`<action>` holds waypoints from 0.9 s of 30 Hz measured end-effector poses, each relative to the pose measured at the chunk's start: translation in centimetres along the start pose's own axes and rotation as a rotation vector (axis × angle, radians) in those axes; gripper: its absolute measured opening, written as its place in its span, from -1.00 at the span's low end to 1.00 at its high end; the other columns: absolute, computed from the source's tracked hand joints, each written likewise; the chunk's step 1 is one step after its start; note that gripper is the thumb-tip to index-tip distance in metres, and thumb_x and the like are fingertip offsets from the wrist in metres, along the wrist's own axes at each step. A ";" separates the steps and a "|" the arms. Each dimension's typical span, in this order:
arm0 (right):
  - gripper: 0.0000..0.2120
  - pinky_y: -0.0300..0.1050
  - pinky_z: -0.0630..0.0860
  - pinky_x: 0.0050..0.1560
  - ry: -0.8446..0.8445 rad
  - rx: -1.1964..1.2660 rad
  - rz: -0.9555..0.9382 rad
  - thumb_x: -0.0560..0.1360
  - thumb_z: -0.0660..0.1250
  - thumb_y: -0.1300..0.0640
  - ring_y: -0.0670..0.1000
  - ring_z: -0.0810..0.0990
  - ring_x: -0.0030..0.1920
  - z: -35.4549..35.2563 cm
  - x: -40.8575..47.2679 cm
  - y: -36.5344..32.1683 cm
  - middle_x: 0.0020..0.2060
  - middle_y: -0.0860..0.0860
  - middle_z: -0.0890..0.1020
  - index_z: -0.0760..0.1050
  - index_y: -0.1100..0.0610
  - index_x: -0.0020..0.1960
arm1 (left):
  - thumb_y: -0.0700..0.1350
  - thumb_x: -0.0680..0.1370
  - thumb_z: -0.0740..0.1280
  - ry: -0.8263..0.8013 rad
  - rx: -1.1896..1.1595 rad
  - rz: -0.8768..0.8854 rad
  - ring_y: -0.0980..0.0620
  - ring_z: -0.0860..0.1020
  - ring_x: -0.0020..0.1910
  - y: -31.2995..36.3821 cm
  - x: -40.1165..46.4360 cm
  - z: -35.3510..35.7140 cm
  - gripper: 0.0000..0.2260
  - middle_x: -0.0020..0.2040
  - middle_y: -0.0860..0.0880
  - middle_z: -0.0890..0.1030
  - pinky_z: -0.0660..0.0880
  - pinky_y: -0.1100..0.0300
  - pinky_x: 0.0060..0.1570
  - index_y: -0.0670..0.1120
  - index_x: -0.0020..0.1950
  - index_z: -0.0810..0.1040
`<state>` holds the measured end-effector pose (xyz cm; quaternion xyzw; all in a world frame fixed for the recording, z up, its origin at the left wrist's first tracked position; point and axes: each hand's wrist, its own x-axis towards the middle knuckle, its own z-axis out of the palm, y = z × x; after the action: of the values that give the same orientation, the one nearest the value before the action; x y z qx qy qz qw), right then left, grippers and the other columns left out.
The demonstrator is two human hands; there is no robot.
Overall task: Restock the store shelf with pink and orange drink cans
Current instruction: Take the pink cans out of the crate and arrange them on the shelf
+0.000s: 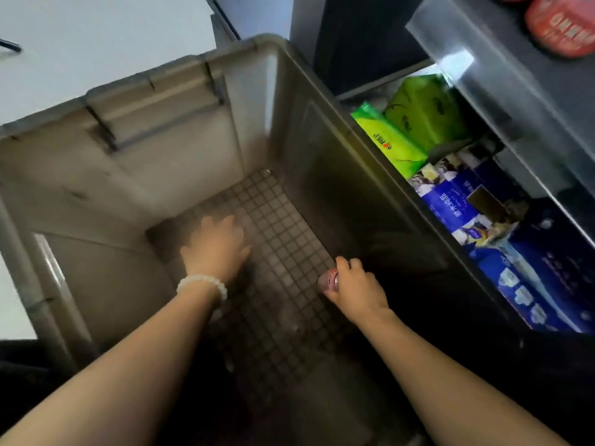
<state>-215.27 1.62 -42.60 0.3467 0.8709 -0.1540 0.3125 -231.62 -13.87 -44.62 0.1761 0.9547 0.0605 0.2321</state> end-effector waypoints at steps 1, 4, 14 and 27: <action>-0.43 -0.01 0.45 0.15 0.037 -0.008 -0.005 0.50 0.33 -0.06 0.21 0.48 0.22 0.2 0.1 0.2 0.30 0.13 0.37 0.22 0.12 0.40 | 0.15 0.48 0.35 0.023 -0.013 0.016 -0.24 0.40 0.21 -0.1 0.3 0.2 -0.44 0.30 -0.14 0.32 0.41 -0.17 0.13 0.04 0.42 0.28; -0.47 -0.01 0.47 0.13 0.091 0.067 -0.006 0.45 0.39 -0.05 0.18 0.49 0.20 0.1 0.1 0.7 0.24 0.10 0.43 0.32 0.11 0.32 | 0.08 0.46 0.40 0.065 -0.119 0.043 -0.25 0.44 0.11 -0.6 0.8 0.2 -0.50 0.21 -0.16 0.36 0.46 -0.13 0.06 -0.01 0.34 0.39; -0.49 -0.04 0.50 0.07 0.282 0.148 -0.210 0.37 0.42 -0.17 0.12 0.54 0.13 -4.0 -4.6 -1.1 0.13 0.04 0.51 0.45 0.04 0.23 | 0.10 0.42 0.43 0.169 -0.350 0.077 -0.28 0.51 0.02 1.4 -4.9 -2.9 -0.56 0.13 -0.11 0.38 0.48 -0.03 0.02 0.02 0.25 0.47; -0.63 -0.03 0.52 0.05 0.755 0.365 -0.285 0.39 0.34 -0.19 0.10 0.56 0.13 -17.4 -21.9 3.9 0.11 0.00 0.62 0.55 -0.08 0.13 | 0.09 0.38 0.46 0.417 -0.436 0.597 -0.02 0.51 0.03 9.8 -17.5 -18.4 -0.60 -0.07 0.03 0.39 0.39 0.17 0.04 0.05 0.18 0.54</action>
<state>-207.77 1.68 -15.37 0.3046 0.9216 -0.2097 -0.1180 -222.65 -11.76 -19.05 0.3756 0.8531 0.3601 0.0379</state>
